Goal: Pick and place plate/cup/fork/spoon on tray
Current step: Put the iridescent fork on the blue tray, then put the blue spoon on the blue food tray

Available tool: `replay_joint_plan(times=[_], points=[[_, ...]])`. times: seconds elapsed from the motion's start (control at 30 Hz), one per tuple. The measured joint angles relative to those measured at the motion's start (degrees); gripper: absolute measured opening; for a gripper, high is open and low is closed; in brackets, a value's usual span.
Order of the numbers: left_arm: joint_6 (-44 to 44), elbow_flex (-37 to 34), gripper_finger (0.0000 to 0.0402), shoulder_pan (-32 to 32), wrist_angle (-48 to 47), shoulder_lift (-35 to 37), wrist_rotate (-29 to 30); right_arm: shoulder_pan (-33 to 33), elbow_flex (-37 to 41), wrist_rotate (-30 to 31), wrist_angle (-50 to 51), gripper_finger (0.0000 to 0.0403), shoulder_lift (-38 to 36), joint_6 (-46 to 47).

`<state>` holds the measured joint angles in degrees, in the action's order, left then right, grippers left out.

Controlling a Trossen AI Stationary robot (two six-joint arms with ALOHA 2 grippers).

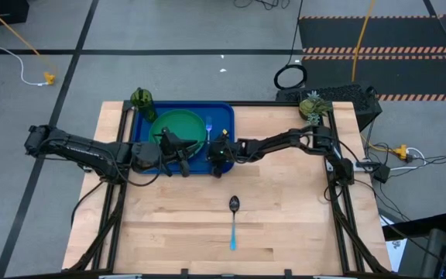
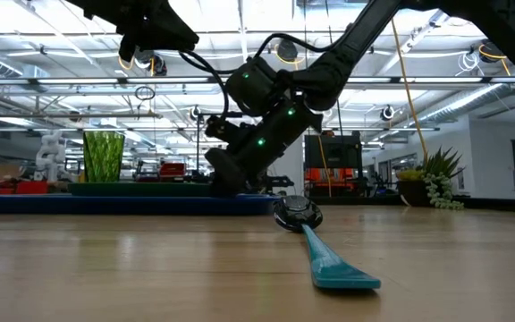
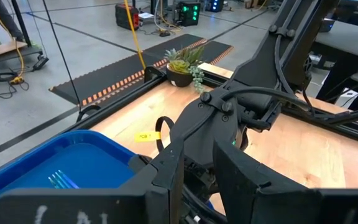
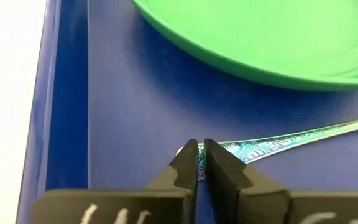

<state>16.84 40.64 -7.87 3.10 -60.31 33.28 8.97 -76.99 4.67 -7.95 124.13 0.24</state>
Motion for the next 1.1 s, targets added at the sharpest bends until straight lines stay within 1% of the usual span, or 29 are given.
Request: replay_joint_plan(times=[0.23,0.33,0.53,0.63,0.77,0.93,1.03,1.1], points=[[0.0,0.0,0.0088,-0.2,0.0,0.0,0.0,-0.1,0.1,-0.1,2.2,0.0017,-3.2,-0.6],[0.1,0.0,0.0088,-0.3,0.1,0.0,0.0,-0.8,0.1,-0.1,1.6,0.0017,-4.3,-0.5],[0.2,0.0,0.0088,-0.9,0.1,0.0,0.0,-2.3,0.1,-0.2,1.8,0.0017,-4.6,0.4],[0.1,0.0,0.0088,-1.3,0.1,0.0,0.0,-3.2,0.0,-0.2,3.5,0.0017,-4.7,1.8],[-0.2,0.0,0.0088,-1.3,0.1,0.0,0.0,-5.1,0.0,-0.4,9.2,0.0017,-6.9,3.6],[-0.3,0.0,0.0088,-1.3,0.6,0.0,0.0,-8.1,-0.1,-0.2,17.8,0.0017,-12.4,7.2],[-0.4,0.0,0.0088,-1.5,1.2,0.0,0.0,-10.5,-0.1,0.4,22.4,0.0018,-15.9,10.3],[-0.6,0.0,0.0088,-1.9,1.3,0.0,-0.1,-12.3,-0.1,2.1,26.0,0.0019,-17.7,13.2]])
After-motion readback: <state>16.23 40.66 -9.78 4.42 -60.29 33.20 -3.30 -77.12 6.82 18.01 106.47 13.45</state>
